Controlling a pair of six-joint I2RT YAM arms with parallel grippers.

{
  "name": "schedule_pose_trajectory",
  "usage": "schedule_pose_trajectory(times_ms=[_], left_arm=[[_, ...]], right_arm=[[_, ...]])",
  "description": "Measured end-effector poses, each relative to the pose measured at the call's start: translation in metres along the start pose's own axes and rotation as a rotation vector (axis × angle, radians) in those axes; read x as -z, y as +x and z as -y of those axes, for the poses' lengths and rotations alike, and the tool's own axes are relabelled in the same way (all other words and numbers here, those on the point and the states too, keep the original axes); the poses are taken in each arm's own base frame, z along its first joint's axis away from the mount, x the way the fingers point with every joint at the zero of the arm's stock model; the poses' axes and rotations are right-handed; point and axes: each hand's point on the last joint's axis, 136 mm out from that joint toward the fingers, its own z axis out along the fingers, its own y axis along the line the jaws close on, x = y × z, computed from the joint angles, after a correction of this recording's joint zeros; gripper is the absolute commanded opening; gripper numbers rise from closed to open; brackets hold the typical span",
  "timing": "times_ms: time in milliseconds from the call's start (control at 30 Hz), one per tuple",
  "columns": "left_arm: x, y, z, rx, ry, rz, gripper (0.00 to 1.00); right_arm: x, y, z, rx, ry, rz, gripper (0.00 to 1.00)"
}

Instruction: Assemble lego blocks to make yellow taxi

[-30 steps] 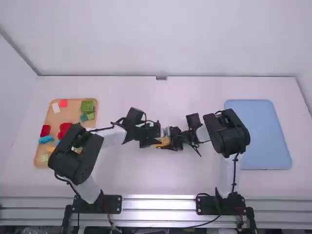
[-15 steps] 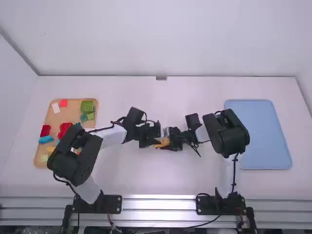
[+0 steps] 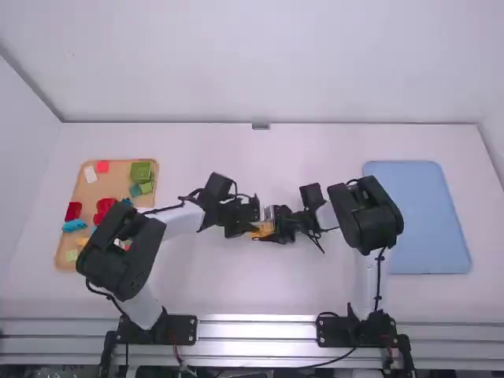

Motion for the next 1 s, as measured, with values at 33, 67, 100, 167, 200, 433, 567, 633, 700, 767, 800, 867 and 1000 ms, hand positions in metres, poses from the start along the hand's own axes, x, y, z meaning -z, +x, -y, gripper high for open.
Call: schedule_pose_trajectory(times_ms=[33, 67, 100, 167, 200, 433, 567, 633, 700, 767, 800, 867, 1000], left_arm=[[-0.001, 0.0, -0.001, -0.002, -0.001, 0.001, 0.19], [-0.003, 0.001, 0.0, -0.002, 0.002, 0.005, 0.19], [-0.003, 0.001, 0.0, -0.001, 0.006, 0.007, 0.18], [-0.003, 0.001, 0.002, 0.004, 0.013, 0.008, 0.17], [-0.003, 0.001, 0.002, 0.005, 0.016, 0.008, 0.17], [-0.003, 0.0, 0.005, 0.009, 0.029, 0.017, 0.28], [-0.003, -0.001, 0.008, 0.016, 0.045, 0.024, 0.27], [-0.003, -0.001, 0.008, 0.016, 0.044, 0.024, 0.27], [-0.003, -0.001, 0.008, 0.015, 0.044, 0.024, 0.37], [-0.004, -0.003, 0.01, 0.014, 0.053, 0.035, 0.41], [-0.004, -0.003, 0.01, 0.014, 0.053, 0.036, 0.43], [-0.004, -0.006, 0.012, 0.01, 0.063, 0.051, 0.57], [-0.004, -0.011, 0.009, -0.008, 0.051, 0.07, 0.61]], right_arm=[[0.001, 0.0, 0.0, -0.001, 0.001, 0.001, 0.47], [0.001, 0.001, 0.0, -0.005, 0.002, 0.0, 0.47], [0.001, 0.001, 0.0, -0.006, 0.001, 0.0, 0.47], [0.001, 0.001, 0.0, -0.007, 0.0, -0.001, 0.47], [0.001, 0.001, 0.0, -0.007, 0.0, 0.0, 0.47], [0.001, 0.001, 0.0, -0.006, 0.0, 0.0, 0.47], [0.001, 0.0, -0.001, -0.009, -0.002, 0.002, 0.47], [0.001, 0.001, -0.001, -0.01, -0.002, 0.002, 0.47], [0.001, 0.001, -0.001, -0.008, -0.002, 0.002, 0.48], [0.001, 0.0, -0.001, -0.007, -0.001, 0.001, 0.5], [0.001, 0.0, 0.0, -0.007, -0.001, 0.002, 0.51], [0.001, 0.001, 0.0, -0.006, 0.0, 0.001, 0.53], [0.001, 0.0, -0.001, -0.006, -0.001, 0.001, 0.53]])
